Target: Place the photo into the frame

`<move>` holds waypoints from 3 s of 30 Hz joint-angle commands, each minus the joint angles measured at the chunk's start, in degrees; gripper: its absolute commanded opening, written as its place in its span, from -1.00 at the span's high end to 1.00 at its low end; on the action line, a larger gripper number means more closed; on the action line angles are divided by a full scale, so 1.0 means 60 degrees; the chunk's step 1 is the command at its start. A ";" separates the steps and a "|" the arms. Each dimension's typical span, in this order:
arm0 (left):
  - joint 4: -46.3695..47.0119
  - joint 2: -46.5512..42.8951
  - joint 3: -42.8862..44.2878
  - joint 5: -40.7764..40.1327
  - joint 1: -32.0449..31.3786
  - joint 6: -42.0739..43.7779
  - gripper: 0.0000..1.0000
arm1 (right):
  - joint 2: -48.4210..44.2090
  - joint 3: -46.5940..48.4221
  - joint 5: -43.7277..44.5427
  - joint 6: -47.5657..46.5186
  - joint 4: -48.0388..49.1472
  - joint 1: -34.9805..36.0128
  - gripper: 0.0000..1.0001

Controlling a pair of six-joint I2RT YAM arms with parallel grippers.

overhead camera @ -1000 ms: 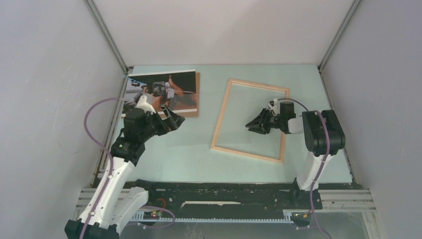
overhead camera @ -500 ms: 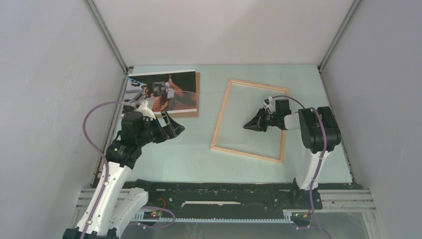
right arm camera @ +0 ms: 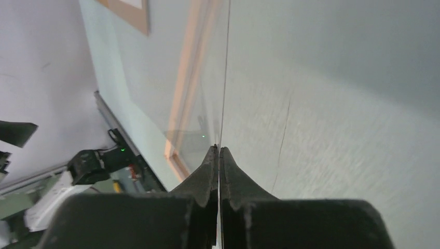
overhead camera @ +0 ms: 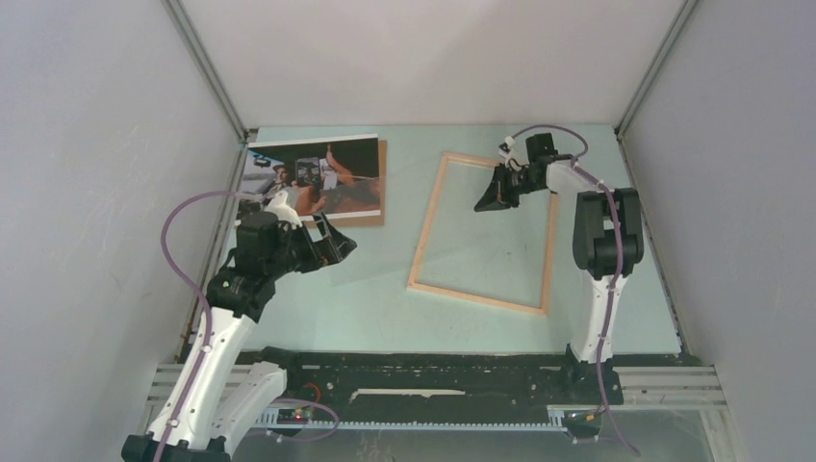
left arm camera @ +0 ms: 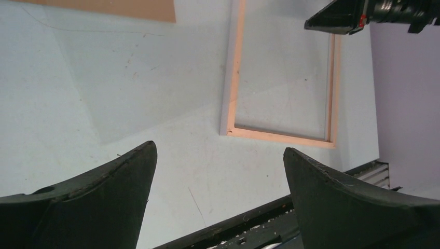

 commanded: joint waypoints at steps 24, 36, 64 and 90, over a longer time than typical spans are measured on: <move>0.1892 0.0537 -0.0390 -0.0420 -0.0059 -0.0075 -1.00 | -0.1749 0.0340 0.4042 0.2867 0.0535 0.0128 -0.45; 0.0665 0.0111 0.0478 -0.0427 -0.1068 0.1048 -1.00 | -0.3555 -0.5666 0.4475 0.8122 0.7932 0.2644 -0.29; -0.0580 -0.0959 0.1005 -0.0244 -0.1217 0.1049 -1.00 | 0.0379 -0.7156 0.6780 1.0741 1.5552 0.3398 0.11; 0.1422 0.0438 0.0199 0.0344 -0.1275 -0.0475 -1.00 | 0.0304 -0.2364 -0.1324 0.3214 0.4243 -0.0386 1.00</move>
